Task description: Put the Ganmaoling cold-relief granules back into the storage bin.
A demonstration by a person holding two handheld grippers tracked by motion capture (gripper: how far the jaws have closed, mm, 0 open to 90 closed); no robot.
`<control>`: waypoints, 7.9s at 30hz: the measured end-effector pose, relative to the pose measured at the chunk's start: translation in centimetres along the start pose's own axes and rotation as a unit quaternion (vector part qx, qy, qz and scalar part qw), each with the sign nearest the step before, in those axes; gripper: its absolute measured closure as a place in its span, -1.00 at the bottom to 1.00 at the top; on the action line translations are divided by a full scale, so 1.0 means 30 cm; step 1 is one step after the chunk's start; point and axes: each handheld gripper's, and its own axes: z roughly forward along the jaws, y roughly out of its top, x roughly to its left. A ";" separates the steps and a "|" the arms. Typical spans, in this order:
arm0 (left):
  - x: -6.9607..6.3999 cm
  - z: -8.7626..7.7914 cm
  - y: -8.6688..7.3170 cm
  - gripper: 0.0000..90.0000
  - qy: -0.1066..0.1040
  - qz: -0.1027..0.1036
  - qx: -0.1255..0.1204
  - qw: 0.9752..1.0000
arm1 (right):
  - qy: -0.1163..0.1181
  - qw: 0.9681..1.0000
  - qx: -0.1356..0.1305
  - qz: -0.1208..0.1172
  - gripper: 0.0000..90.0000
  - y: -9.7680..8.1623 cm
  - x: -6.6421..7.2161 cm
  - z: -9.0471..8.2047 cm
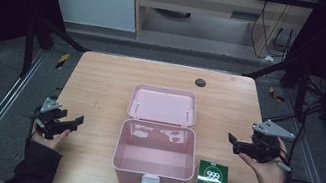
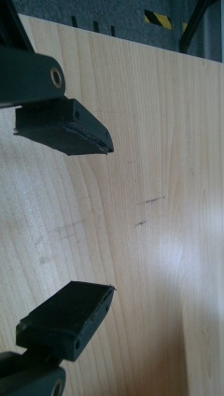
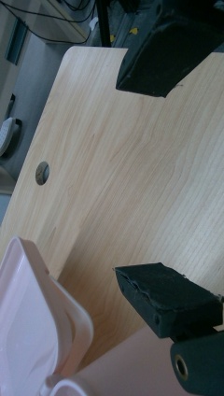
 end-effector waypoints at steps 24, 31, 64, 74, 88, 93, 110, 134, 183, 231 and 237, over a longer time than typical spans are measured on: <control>-0.013 0.011 -0.002 -0.44 -0.006 0.019 0.009 1.000 | 0.092 0.985 0.071 -0.128 -0.86 0.121 0.064 -0.058; -0.017 0.013 -0.003 -0.44 -0.007 0.023 0.012 1.000 | 0.110 0.976 0.095 -0.162 -0.86 0.150 0.086 -0.067; -0.025 0.020 -0.005 -0.44 -0.009 0.032 0.020 0.999 | 0.195 0.921 0.187 -0.282 -0.91 0.138 0.172 -0.072; -0.026 0.022 -0.005 -0.44 -0.008 0.034 0.022 0.999 | 0.214 0.907 0.208 -0.298 -0.92 0.110 0.196 -0.057; -0.027 0.021 -0.005 -0.44 -0.008 0.034 0.022 0.999 | 0.240 0.887 0.240 -0.314 -0.94 0.060 0.240 -0.033; -0.027 0.022 -0.005 -0.44 -0.008 0.034 0.022 0.999 | 0.248 0.882 0.245 -0.317 -0.94 0.041 0.249 -0.027; -0.029 0.020 -0.005 -0.44 -0.008 0.035 0.021 0.999 | 0.259 0.868 0.271 -0.327 -0.95 -0.014 0.274 0.019; -0.029 0.022 -0.005 -0.44 -0.007 0.037 0.023 0.999 | 0.267 0.857 0.295 -0.328 -0.86 -0.069 0.297 0.070; -0.033 0.032 -0.008 -0.43 -0.009 0.040 0.030 0.999 | 0.272 0.866 0.294 -0.298 -0.65 -0.013 0.239 0.025; -0.034 0.030 -0.007 -0.43 -0.010 0.040 0.029 0.999 | 0.259 0.874 0.256 -0.321 -0.65 0.275 0.207 -0.154; -0.034 0.030 -0.007 -0.43 -0.010 0.040 0.029 0.999 | 0.258 0.875 0.253 -0.321 -0.65 0.304 0.211 -0.167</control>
